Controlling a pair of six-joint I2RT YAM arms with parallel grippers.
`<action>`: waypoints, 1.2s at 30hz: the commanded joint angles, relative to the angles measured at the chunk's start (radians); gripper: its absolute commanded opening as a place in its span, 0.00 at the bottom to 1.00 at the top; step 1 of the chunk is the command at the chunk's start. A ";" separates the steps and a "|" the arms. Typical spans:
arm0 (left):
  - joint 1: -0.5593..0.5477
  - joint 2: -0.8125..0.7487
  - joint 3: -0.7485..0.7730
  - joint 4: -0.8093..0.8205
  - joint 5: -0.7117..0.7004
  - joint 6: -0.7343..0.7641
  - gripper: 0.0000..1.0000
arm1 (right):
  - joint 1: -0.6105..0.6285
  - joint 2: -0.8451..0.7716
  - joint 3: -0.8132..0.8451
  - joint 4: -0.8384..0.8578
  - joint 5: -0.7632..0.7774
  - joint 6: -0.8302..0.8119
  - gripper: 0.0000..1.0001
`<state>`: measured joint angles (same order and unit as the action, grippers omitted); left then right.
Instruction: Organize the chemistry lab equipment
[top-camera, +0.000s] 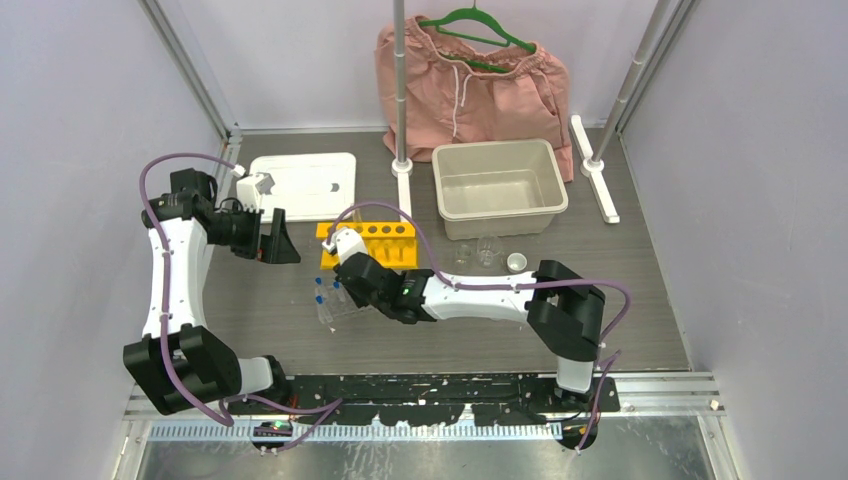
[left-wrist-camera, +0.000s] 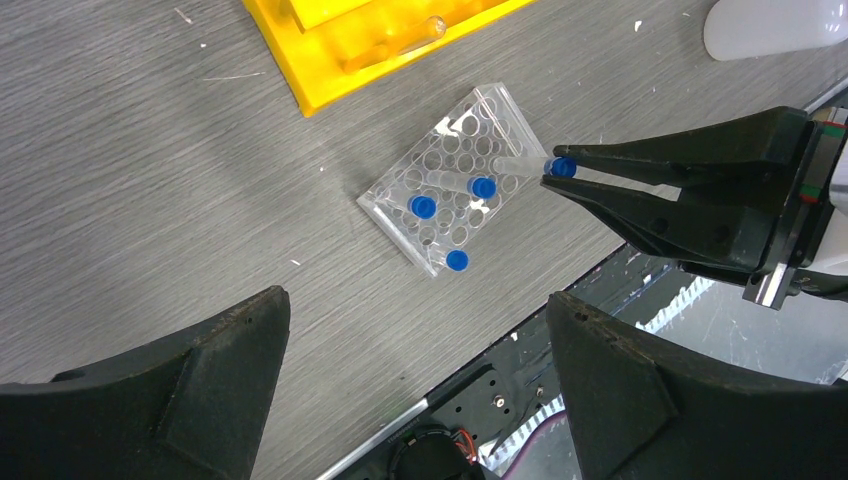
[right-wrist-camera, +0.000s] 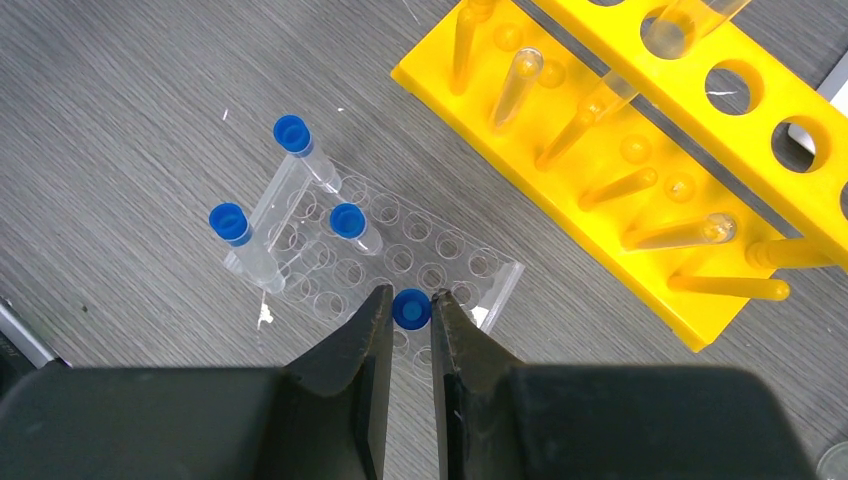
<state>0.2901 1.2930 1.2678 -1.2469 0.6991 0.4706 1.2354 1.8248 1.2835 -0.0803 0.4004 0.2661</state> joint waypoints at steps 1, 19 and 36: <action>0.007 -0.013 0.019 0.018 0.003 0.002 1.00 | 0.007 -0.006 0.001 0.036 0.001 0.017 0.01; 0.006 -0.014 0.027 0.018 -0.004 0.004 1.00 | 0.006 0.032 -0.023 0.076 0.018 0.033 0.11; 0.007 -0.018 0.050 0.007 -0.004 0.007 1.00 | -0.062 -0.217 0.118 -0.271 0.099 0.164 1.00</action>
<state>0.2901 1.2930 1.2720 -1.2476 0.6880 0.4717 1.2167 1.7615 1.3006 -0.2218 0.4435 0.3473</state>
